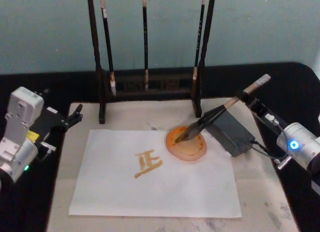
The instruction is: Pick up the brush from the inkstone, write on the paper, then place the brush back to its original position.
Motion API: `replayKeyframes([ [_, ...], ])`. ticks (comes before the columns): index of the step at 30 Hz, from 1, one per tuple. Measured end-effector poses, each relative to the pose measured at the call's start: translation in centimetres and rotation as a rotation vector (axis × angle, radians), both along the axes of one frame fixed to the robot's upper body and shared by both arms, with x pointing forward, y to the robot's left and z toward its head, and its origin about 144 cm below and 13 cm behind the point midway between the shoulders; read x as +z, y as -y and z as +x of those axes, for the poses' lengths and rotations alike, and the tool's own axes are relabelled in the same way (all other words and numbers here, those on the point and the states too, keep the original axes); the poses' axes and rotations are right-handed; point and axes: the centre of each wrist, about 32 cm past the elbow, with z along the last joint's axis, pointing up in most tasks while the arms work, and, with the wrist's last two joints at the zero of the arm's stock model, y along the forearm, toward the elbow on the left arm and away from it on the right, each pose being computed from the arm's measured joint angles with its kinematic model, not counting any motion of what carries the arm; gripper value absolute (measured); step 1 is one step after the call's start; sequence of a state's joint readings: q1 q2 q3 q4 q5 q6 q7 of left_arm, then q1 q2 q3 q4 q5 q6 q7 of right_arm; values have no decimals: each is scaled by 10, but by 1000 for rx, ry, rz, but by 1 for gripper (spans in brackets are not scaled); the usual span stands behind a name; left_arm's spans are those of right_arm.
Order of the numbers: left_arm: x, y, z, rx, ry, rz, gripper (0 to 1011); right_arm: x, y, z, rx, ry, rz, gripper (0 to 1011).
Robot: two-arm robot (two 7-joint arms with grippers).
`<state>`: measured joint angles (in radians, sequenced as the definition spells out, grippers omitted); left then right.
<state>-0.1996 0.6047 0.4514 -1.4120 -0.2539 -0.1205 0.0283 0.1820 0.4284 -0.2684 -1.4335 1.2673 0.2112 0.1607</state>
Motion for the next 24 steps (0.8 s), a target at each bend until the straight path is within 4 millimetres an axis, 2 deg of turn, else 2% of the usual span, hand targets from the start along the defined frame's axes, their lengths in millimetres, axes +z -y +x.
replayKeyframes([
  [16, 0, 0, 0, 0, 0, 0, 1010, 29, -1, -6, 88, 232, -188, 174],
  [24, 0, 0, 0, 0, 0, 0, 1009, 42, -4, -9, 190, 382, -343, 174],
])
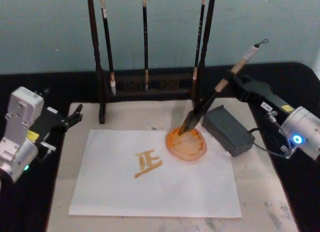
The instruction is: Pick up the brush from the inkstone, write on the paper, then place the brush back to its original position.
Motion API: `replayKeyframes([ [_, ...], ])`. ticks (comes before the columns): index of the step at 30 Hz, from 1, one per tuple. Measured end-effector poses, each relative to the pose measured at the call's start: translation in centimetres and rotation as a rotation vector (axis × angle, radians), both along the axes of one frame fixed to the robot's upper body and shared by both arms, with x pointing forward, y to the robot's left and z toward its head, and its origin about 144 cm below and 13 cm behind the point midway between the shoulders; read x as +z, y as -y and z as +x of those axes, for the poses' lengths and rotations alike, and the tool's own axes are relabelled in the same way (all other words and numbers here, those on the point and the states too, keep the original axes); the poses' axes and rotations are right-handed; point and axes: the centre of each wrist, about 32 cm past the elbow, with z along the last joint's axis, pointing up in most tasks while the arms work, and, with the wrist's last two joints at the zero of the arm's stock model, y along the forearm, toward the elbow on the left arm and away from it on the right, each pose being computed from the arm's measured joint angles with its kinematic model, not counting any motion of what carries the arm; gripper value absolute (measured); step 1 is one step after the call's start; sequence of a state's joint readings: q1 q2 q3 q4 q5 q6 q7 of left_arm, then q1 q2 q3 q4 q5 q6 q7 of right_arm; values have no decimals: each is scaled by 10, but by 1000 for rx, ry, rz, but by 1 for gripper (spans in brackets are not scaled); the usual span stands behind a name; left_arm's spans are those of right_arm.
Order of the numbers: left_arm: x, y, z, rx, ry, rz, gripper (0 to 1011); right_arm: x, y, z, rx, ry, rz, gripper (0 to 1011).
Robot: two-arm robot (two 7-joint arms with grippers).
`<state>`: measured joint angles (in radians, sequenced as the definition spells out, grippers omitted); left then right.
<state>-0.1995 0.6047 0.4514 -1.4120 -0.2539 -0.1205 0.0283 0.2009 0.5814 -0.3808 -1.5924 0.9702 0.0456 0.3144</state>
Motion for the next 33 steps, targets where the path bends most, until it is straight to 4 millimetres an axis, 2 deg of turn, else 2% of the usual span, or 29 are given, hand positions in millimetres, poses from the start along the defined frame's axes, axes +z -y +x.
replayKeyframes([
  [11, 0, 0, 0, 0, 0, 0, 1010, 5, -12, -7, 120, 145, -150, 174],
  [24, 0, 0, 0, 0, 0, 0, 1009, -2, -26, -18, 212, 195, -222, 174],
  [33, 0, 0, 0, 0, 0, 0, 1010, -4, -36, -16, 234, 214, -237, 174],
])
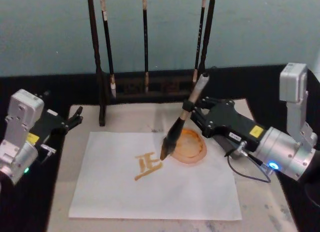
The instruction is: Pick up the brush from the inkstone, write on the paper, then place the brush back to its original position.
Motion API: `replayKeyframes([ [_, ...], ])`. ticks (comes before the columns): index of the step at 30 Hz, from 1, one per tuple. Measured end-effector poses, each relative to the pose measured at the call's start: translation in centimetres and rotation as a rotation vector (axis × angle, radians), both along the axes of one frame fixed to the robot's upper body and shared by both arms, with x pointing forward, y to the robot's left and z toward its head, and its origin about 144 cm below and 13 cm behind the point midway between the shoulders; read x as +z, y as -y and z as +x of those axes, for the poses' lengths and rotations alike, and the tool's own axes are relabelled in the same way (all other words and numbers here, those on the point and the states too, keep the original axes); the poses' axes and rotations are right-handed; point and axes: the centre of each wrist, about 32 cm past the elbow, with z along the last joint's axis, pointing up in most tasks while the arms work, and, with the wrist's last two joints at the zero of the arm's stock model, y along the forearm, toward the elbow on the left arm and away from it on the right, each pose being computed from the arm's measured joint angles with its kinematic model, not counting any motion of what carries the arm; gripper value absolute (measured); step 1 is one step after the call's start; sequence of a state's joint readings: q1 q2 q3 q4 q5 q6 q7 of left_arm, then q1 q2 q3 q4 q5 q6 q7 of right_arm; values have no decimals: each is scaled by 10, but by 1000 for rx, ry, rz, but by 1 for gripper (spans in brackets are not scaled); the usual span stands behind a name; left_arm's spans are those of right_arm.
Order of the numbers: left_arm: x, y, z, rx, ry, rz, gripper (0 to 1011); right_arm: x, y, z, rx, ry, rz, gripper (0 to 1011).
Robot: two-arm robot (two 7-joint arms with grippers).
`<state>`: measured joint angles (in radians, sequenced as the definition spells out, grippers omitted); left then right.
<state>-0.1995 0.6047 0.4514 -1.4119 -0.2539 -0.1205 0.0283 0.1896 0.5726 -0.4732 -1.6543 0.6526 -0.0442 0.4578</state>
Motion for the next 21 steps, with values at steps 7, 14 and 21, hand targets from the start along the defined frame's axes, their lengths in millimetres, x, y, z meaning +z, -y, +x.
replayKeyframes([
  [7, 0, 0, 0, 0, 0, 0, 1010, -1, -9, 10, -5, 29, -8, 174],
  [14, 0, 0, 0, 0, 0, 0, 1010, -4, -20, 28, -8, 63, -26, 174],
  [21, 0, 0, 0, 0, 0, 0, 1010, -9, -28, 45, 4, 77, -43, 174],
])
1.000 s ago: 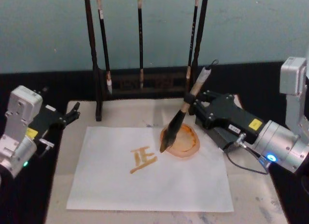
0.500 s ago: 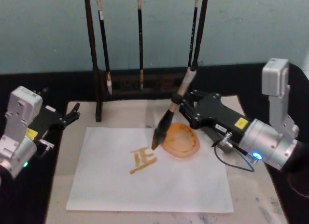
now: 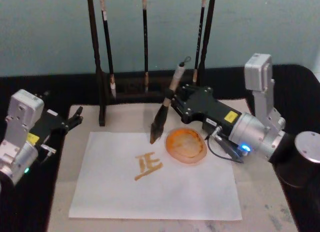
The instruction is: Pick up the brush from the inkstone, write on the paper, then place the brush back to its original position.
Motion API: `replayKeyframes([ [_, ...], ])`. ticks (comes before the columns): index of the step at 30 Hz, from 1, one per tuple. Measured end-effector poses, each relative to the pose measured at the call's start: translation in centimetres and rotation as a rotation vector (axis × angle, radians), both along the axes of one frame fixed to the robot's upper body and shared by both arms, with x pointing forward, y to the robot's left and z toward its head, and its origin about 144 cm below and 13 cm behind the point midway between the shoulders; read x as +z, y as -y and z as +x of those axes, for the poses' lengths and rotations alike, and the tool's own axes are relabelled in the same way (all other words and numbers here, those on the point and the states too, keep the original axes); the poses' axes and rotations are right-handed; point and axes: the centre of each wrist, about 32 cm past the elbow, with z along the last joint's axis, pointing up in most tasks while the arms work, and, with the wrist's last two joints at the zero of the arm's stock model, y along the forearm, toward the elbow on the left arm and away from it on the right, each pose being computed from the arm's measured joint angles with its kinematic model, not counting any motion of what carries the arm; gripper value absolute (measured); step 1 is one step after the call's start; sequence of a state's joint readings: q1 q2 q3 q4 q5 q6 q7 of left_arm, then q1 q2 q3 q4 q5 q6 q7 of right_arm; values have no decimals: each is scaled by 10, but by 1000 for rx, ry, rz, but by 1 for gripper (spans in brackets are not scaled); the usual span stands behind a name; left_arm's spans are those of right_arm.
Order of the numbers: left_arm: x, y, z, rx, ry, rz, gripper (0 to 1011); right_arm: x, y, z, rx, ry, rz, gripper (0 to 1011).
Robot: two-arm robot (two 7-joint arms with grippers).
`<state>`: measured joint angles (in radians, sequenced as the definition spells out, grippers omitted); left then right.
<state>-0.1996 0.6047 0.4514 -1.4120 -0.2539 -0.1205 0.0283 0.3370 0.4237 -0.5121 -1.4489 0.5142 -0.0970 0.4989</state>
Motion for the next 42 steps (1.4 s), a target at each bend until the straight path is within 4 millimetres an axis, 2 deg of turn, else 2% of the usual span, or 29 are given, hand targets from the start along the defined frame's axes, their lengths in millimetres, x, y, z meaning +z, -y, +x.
replayKeyframes([
  [8, 0, 0, 0, 0, 0, 0, 1009, -5, -10, 18, 24, 0, -4, 174],
  [18, 0, 0, 0, 0, 0, 0, 1010, -4, -22, 29, 61, 22, 16, 174],
  [42, 0, 0, 0, 0, 0, 0, 1010, -14, -35, 36, 84, 6, 18, 174],
])
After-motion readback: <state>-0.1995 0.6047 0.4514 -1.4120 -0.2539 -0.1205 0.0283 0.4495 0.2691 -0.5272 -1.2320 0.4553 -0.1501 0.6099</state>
